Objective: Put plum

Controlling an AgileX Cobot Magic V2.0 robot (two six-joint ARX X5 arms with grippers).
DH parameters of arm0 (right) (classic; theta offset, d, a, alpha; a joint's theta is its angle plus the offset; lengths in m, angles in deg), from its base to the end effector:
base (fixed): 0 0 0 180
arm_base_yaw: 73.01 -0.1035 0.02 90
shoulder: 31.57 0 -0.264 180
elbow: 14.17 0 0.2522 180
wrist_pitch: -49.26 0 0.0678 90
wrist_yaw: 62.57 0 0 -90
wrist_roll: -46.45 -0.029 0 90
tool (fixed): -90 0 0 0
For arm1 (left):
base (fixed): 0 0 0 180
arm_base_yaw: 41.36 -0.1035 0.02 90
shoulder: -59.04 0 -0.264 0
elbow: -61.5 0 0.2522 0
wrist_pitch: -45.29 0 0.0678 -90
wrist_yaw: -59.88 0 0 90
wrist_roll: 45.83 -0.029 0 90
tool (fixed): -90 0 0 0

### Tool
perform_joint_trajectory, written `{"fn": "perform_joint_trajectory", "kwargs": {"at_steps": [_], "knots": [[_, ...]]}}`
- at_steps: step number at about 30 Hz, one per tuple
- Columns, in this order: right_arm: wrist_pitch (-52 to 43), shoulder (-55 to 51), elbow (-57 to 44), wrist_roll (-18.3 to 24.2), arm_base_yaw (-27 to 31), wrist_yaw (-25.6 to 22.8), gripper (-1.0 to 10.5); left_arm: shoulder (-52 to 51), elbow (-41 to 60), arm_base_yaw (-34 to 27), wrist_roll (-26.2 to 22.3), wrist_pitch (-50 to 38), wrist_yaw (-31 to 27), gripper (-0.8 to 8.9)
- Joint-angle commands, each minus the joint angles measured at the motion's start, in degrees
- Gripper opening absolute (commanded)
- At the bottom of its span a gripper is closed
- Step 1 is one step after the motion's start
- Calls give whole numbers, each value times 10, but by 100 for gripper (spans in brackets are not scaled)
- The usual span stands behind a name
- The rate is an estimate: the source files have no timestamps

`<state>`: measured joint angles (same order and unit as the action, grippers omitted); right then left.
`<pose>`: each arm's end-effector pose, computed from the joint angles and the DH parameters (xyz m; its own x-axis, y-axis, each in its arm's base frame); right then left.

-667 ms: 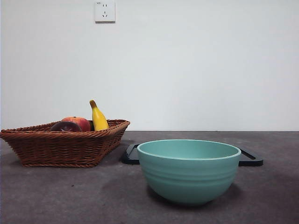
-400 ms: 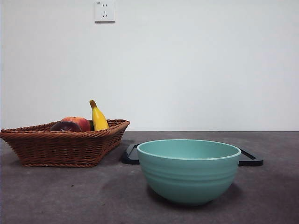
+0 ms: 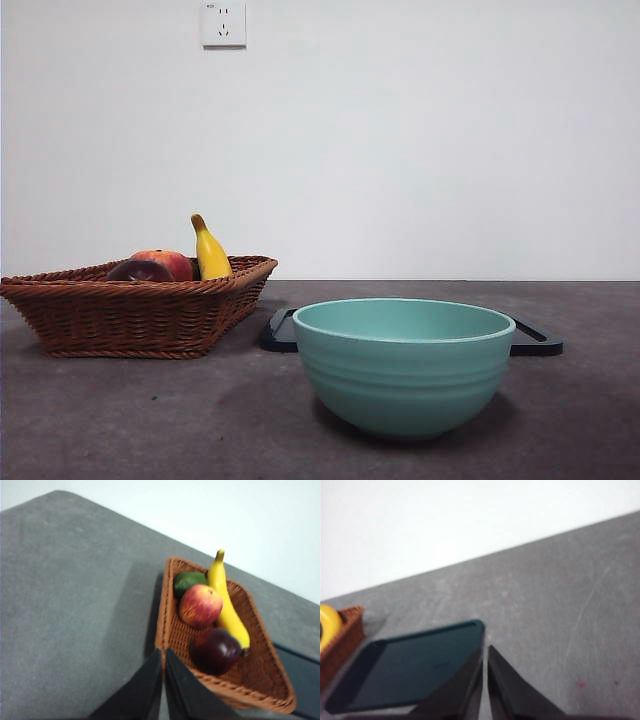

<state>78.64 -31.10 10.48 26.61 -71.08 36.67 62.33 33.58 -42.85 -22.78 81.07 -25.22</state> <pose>0.0822 0.0019 0.2002 0.9878 0.1274 -0.0895 -0.0883 0.9319 0.3517 0.0806 -0.0004 0.2051 0.9794 -0.0600 -0.1927 -0.0224 0.9165 -0.3993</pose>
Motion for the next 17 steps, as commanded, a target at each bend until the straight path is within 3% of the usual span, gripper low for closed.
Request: {"fn": "perform_joint_trajectory", "kwargs": {"at_steps": [1,8,17], "knots": [[22,10,40,-5,1,6,7,21,-47,-1,-1,4,18,9],[108,87,179,32,1,60,7,116,-174,0,-65,95,88,9],[258,240,363,116,-1,188,7,235,-322,2,-160,231,223,9]]}}
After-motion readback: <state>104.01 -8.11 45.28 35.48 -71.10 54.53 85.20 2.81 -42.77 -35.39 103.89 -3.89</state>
